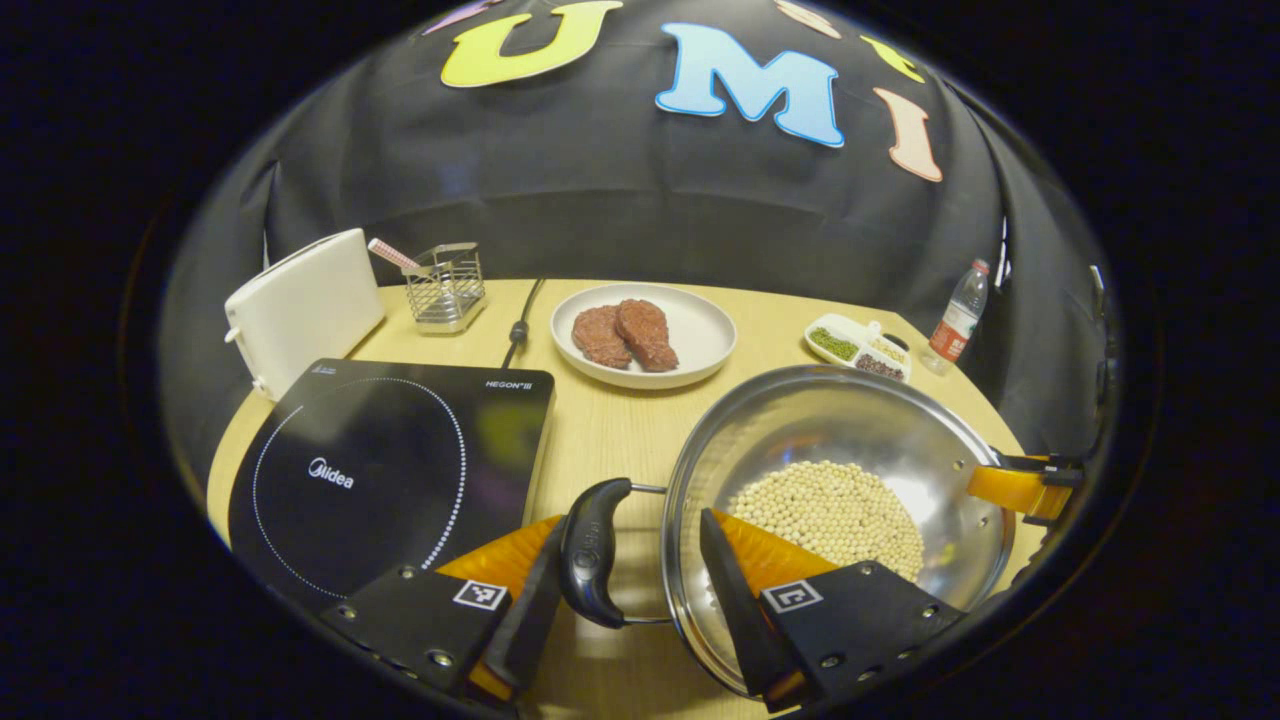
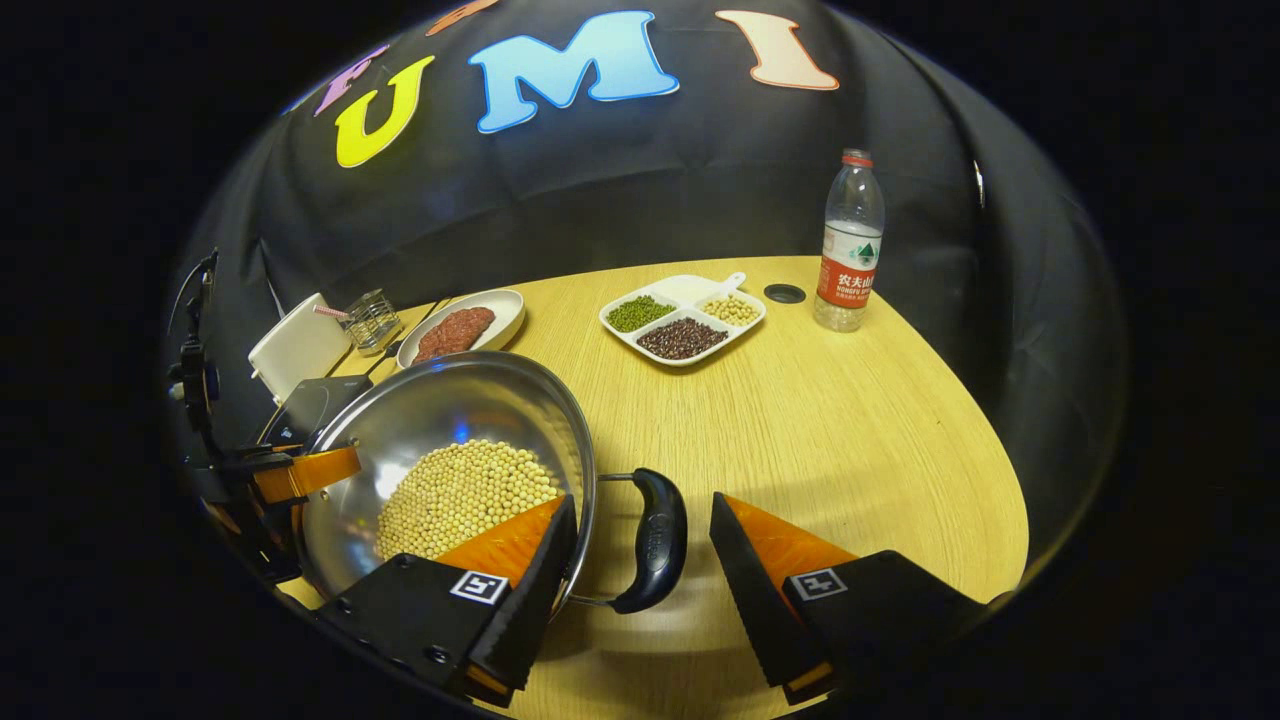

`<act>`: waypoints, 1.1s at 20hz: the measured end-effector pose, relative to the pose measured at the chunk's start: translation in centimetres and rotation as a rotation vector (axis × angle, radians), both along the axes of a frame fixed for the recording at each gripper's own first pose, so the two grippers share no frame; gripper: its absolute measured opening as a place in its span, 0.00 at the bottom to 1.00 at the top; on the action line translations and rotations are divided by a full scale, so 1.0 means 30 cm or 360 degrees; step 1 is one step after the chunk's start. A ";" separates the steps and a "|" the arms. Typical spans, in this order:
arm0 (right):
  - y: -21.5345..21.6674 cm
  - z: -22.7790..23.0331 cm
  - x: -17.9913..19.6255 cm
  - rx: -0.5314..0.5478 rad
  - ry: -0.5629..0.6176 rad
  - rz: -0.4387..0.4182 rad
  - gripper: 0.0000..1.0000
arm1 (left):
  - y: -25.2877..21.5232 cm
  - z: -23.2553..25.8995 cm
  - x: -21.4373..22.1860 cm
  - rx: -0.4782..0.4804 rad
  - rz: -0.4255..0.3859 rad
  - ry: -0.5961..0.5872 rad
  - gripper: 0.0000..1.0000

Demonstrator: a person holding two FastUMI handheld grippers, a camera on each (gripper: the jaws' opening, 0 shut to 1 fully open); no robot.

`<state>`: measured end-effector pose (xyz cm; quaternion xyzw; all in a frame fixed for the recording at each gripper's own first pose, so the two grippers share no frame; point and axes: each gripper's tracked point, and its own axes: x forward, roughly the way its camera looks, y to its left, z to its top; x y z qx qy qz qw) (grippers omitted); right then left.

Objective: First push the handle of the pot to place it horizontally, then grasp the pot with both hands and set it on the induction cooktop.

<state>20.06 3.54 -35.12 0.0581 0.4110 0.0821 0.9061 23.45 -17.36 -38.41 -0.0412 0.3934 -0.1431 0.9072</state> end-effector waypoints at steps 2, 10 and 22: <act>0.011 0.004 0.002 0.0015 0.0004 -0.0005 0.80 | 0.000 -0.004 0.002 -0.0005 -0.0008 0.0012 0.77; 0.019 0.004 0.002 0.0044 0.0028 -0.0038 0.63 | 0.024 -0.021 0.001 -0.0006 -0.0027 0.0047 0.67; 0.024 0.008 -0.005 0.0080 0.0058 -0.0053 0.38 | 0.025 -0.010 0.004 -0.0002 -0.0033 0.0025 0.54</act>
